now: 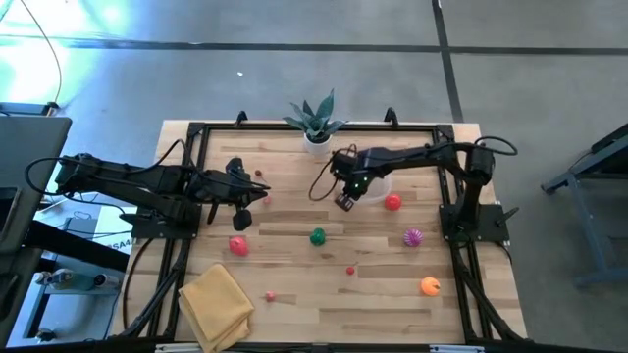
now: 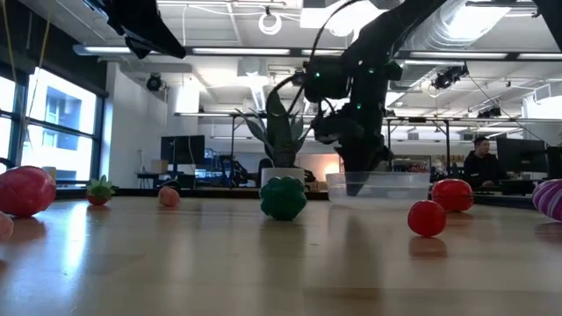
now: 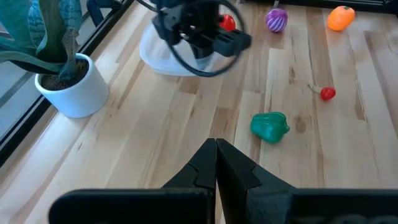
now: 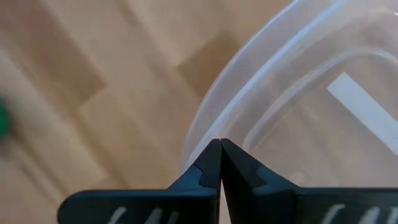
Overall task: Pick and placing Produce into tupperware
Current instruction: Prepare the transparent container
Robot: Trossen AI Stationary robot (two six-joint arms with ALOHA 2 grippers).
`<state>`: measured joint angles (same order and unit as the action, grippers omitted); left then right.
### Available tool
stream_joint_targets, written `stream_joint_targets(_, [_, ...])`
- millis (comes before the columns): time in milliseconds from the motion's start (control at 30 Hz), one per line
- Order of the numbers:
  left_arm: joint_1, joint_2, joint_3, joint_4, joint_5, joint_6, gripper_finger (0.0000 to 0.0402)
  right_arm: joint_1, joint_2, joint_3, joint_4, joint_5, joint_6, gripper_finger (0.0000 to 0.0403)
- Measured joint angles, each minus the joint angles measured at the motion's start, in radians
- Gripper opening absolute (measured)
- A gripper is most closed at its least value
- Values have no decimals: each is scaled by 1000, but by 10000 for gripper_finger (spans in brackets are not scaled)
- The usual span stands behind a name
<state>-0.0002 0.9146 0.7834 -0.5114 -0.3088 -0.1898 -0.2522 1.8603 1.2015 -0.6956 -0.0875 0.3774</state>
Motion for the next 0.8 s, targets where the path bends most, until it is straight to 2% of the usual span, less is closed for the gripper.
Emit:
stream_joint_targets(400, [0, 0, 0, 0, 10, -17, 1, 129, 0, 0, 147, -102, 79, 0])
stream_joint_targets(800, [0, 0, 0, 0, 11, -28, 1, 59, 3, 2, 253, -112, 73, 0])
